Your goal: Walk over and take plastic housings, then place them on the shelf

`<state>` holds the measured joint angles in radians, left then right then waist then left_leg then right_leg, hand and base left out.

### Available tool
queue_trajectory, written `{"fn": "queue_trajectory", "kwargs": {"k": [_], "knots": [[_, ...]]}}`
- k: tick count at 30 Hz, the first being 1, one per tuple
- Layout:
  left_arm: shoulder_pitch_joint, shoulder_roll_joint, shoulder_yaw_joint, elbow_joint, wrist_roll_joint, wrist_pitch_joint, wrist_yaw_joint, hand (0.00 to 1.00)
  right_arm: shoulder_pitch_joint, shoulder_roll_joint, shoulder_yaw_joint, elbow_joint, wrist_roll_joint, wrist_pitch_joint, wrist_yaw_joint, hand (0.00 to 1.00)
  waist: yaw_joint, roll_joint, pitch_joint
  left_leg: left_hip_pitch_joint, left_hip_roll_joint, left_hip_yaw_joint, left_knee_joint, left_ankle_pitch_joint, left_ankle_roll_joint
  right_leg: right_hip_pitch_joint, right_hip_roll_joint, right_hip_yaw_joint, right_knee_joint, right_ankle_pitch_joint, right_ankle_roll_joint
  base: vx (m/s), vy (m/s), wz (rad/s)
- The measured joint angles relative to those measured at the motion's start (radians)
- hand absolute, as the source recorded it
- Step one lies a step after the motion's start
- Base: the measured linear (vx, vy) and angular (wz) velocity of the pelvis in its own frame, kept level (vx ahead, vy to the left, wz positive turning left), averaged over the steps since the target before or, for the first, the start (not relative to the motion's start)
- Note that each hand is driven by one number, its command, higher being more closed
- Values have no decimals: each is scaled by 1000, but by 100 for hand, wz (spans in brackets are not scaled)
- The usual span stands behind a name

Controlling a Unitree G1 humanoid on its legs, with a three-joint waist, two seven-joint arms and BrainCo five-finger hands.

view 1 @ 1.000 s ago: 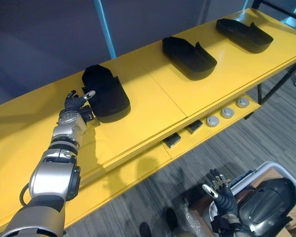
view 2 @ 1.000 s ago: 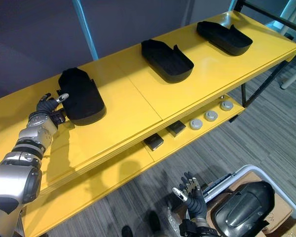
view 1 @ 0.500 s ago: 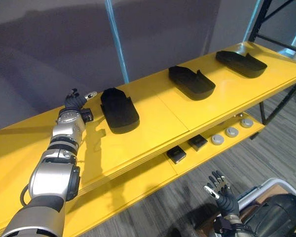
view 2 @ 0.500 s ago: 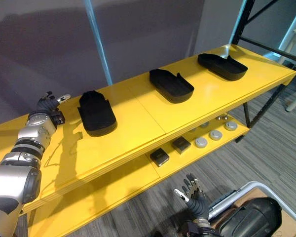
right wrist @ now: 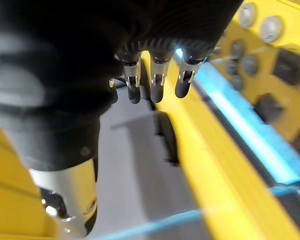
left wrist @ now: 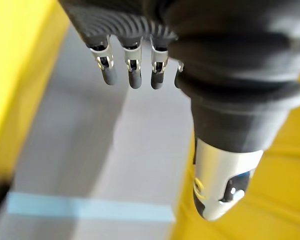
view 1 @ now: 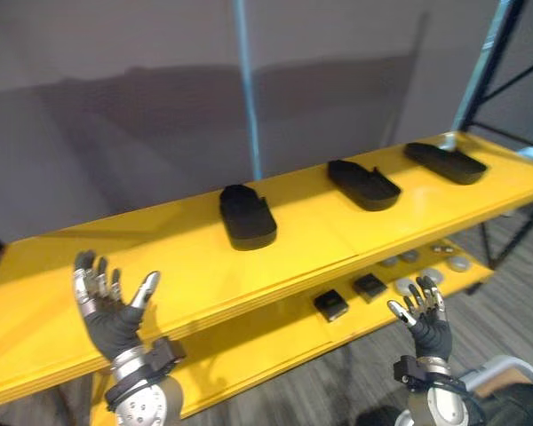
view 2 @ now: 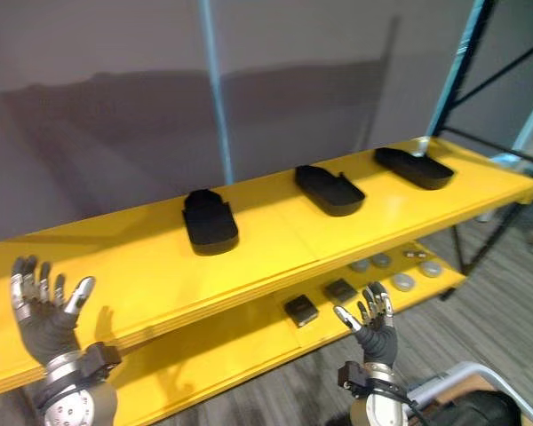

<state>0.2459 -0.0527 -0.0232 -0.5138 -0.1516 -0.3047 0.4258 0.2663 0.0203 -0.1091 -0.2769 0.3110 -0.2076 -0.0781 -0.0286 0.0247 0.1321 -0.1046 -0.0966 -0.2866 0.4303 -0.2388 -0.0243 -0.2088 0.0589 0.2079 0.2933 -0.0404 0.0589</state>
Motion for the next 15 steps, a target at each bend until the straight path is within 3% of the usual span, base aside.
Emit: {"fn": "queue_trajectory", "kwargs": {"k": [2, 3, 4, 6, 7, 9, 10, 11, 13, 14, 15], "knots": [[-1, -1, -12, -8, 0, -3, -8, 0, 39, -5, 13, -99, -7, -9, -3, 0, -1, -6, 0, -36, 29, 121, 21, -11, 18, -30, 28, 91, -47, 19, 30, -257, 237, -195], [-7, -1, -12, -10, 0, -7, -16, 0, 46, -10, 5, -143, -7, -13, -6, 0, -8, -7, -1, -54, 59, 210, 7, 5, 50, -36, 22, 87, -144, 19, 30, -283, 217, -250], [-10, -2, -1, -9, 0, -11, -24, 0, 38, -13, 3, -150, -7, -29, -12, 0, 0, -4, -2, -58, 109, 328, -44, 31, 85, -47, -9, -22, -216, 31, 20, -290, 201, -269], [-11, -6, 33, -5, -2, -14, -29, 0, 9, -11, 16, -135, -14, -35, -18, 0, 37, -16, 1, -32, 169, 507, -117, 68, 85, -108, -40, -283, -128, 44, -11, -222, 149, -295], [-14, -5, 51, 4, -3, -16, -35, 0, -20, -10, 13, -117, -30, -35, -19, 0, 49, -16, 5, 3, 198, 601, -167, 91, 80, -117, -57, -390, -44, 42, -8, -160, 158, -325], [-53, 0, 67, 64, -25, -18, -60, 0, -61, -10, -28, -82, -51, -38, -22, 0, 20, -19, 11, 19, 223, 739, -206, 118, 70, -86, -148, -422, 177, -4, 12, -118, 105, -224], [-68, 0, 67, 83, -28, -17, -66, 0, -62, -10, -46, -80, -53, -38, -22, 0, 10, -24, 14, 17, 222, 755, -209, 118, 63, -68, -173, -399, 220, -31, 15, -133, 6, -108], [-87, 0, 64, 109, -41, -15, -78, 0, -61, -11, -75, -66, -64, -38, -20, 0, -12, -30, 16, 9, 216, 773, -221, 118, 41, -27, -204, -356, 261, -71, 42, -140, -54, -82], [-83, 7, 48, 114, -44, -14, -97, 0, -59, -12, -99, -61, -68, -38, -16, 0, -14, -40, 11, -6, 196, 773, -253, 131, 23, 41, -223, -328, 193, -108, 90, -141, -95, -93], [-84, 17, 42, 114, -44, -14, -110, 0, -60, -12, -102, -61, -68, -38, -9, 0, -4, -49, 10, -21, 180, 773, -271, 147, 10, 85, -221, -329, 57, -132, 77, -152, -167, -101], [-87, 32, 43, 115, -44, -14, -125, 0, -62, -12, -87, -61, -68, -38, 4, 0, -3, -64, 10, -51, 171, 774, -260, 164, 9, 142, -214, -330, -113, -149, 41, -164, -253, -99]]}}
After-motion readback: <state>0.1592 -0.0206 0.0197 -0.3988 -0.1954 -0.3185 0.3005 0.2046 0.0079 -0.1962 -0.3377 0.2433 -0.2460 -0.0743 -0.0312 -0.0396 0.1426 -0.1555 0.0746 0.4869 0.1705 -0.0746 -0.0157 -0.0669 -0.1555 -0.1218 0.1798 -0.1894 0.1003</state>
